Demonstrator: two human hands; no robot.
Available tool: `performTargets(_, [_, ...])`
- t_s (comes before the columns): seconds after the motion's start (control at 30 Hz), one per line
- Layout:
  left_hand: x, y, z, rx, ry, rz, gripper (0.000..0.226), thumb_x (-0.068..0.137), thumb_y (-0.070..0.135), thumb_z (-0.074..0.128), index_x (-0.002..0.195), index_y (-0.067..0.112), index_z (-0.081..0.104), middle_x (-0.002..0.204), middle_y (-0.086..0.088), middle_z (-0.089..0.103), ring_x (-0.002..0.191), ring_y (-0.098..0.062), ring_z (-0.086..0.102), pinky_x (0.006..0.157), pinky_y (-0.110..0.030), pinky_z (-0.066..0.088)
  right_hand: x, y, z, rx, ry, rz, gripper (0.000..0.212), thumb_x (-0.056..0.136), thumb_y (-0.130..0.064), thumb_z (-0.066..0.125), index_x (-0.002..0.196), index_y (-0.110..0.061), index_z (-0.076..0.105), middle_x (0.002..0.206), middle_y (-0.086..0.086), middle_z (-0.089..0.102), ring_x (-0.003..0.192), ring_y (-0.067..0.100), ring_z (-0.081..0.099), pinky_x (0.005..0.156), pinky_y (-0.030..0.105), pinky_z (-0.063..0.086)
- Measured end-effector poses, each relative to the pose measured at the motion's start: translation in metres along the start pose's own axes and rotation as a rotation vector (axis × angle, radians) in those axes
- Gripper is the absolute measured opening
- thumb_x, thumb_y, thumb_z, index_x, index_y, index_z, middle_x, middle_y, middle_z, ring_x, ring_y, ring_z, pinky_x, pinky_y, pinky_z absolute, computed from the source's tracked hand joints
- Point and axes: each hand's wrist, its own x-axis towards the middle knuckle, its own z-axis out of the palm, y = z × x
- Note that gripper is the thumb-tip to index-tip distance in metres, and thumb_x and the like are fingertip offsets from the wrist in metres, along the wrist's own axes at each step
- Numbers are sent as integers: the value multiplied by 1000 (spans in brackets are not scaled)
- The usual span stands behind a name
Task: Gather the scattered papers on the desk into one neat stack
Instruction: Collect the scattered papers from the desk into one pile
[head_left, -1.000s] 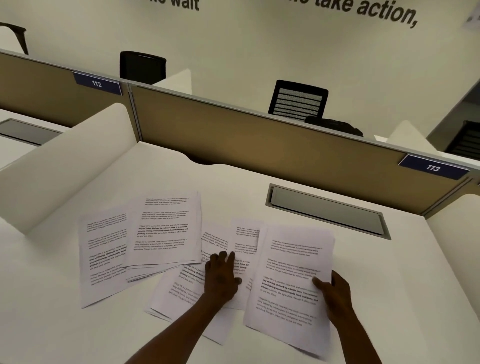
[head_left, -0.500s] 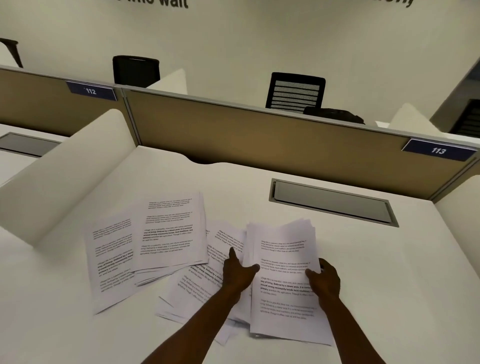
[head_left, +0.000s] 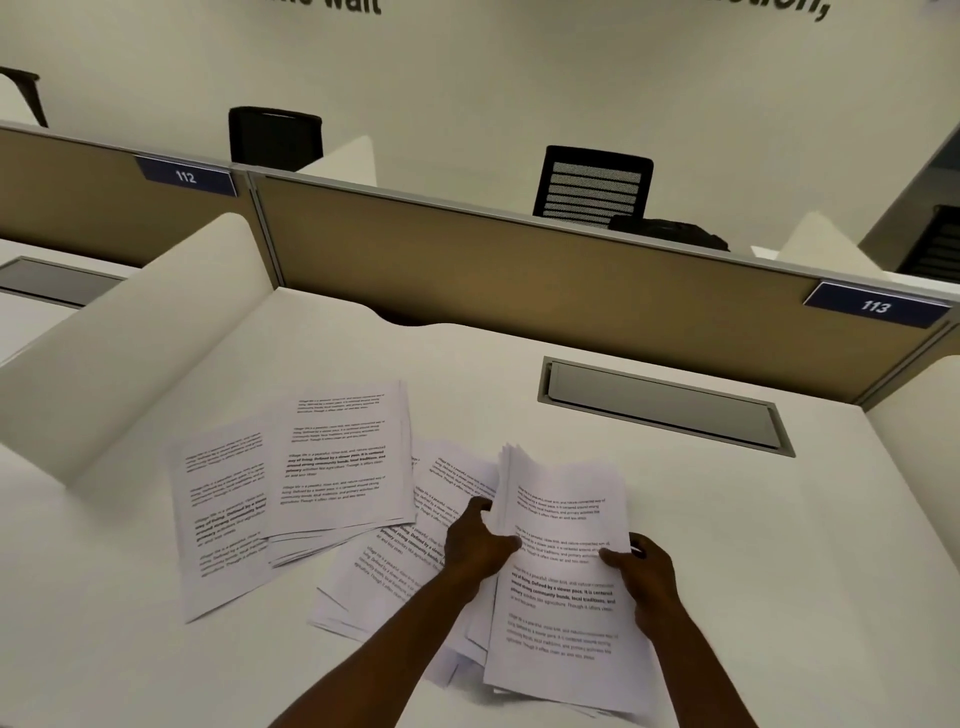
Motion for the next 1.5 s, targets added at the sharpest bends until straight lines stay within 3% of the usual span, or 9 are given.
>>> performTargets(0.13, [-1, 1, 2, -53, -79, -33, 77, 72, 22, 86, 137, 16, 43, 129, -8, 62, 103, -19, 60, 81, -28, 56, -7, 9, -2, 3, -10, -59, 32, 84, 4, 70, 114, -5, 65, 104, 18, 71, 92, 39, 69, 84, 55, 58])
performTargets(0.23, [-5, -3, 5, -16, -146, -18, 82, 73, 21, 85, 143, 15, 41, 138, -7, 56, 122, -24, 55, 100, -34, 49, -14, 15, -2, -12, -1, -100, 32, 87, -1, 69, 118, -4, 65, 108, 17, 71, 95, 37, 69, 88, 55, 57])
performTargets(0.43, [-33, -8, 26, 57, -162, 195, 59, 88, 17, 65, 142, 22, 42, 127, -3, 63, 115, -20, 61, 98, -37, 55, -29, 25, -5, -98, 141, -158, 39, 85, -17, 76, 121, -10, 63, 118, 12, 67, 104, 28, 63, 94, 46, 52])
performTargets(0.6, [-52, 7, 36, -29, -249, 383, 56, 93, 23, 63, 145, 28, 43, 130, 8, 60, 120, -12, 59, 96, -26, 52, -34, 15, -36, 217, 161, -78, 68, 79, -23, 81, 137, -27, 46, 121, 6, 62, 111, 26, 58, 91, 44, 47])
performTargets(0.73, [-53, 18, 25, -21, -273, 494, 49, 95, 24, 61, 143, 25, 48, 126, 13, 62, 111, 6, 61, 90, -12, 51, -36, -9, -45, 254, -115, -72, 42, 74, -24, 78, 115, -19, 68, 113, 10, 74, 100, 32, 70, 74, 43, 57])
performTargets(0.83, [-48, 32, 11, -57, -201, 552, 41, 94, 24, 64, 133, 27, 54, 117, 13, 67, 100, 14, 63, 84, -8, 51, -35, -31, -37, 302, -110, -159, 23, 80, -9, 74, 102, -16, 72, 107, 12, 75, 96, 33, 69, 72, 41, 57])
performTargets(0.97, [-45, 56, 0, -105, -119, 610, 44, 89, 38, 66, 131, 30, 54, 112, 15, 67, 100, 2, 65, 80, -17, 58, -39, -60, -28, 327, -81, -386, 23, 85, -10, 71, 102, -25, 72, 101, -2, 76, 91, 20, 70, 71, 31, 57])
performTargets(1.33, [-42, 32, 15, -179, -30, 480, 36, 81, 29, 77, 107, 49, 61, 99, 22, 68, 96, 1, 67, 79, -28, 62, -50, -27, -6, 223, 24, -436, 32, 83, -1, 72, 110, -17, 65, 104, 8, 70, 101, 30, 64, 81, 41, 57])
performTargets(1.5, [-44, 35, 21, -208, 8, 463, 40, 79, 34, 76, 118, 33, 66, 99, 23, 68, 95, -1, 67, 70, -13, 58, -46, -20, -17, 172, 68, -451, 33, 85, -7, 73, 114, -18, 63, 106, 3, 70, 99, 25, 65, 83, 41, 55])
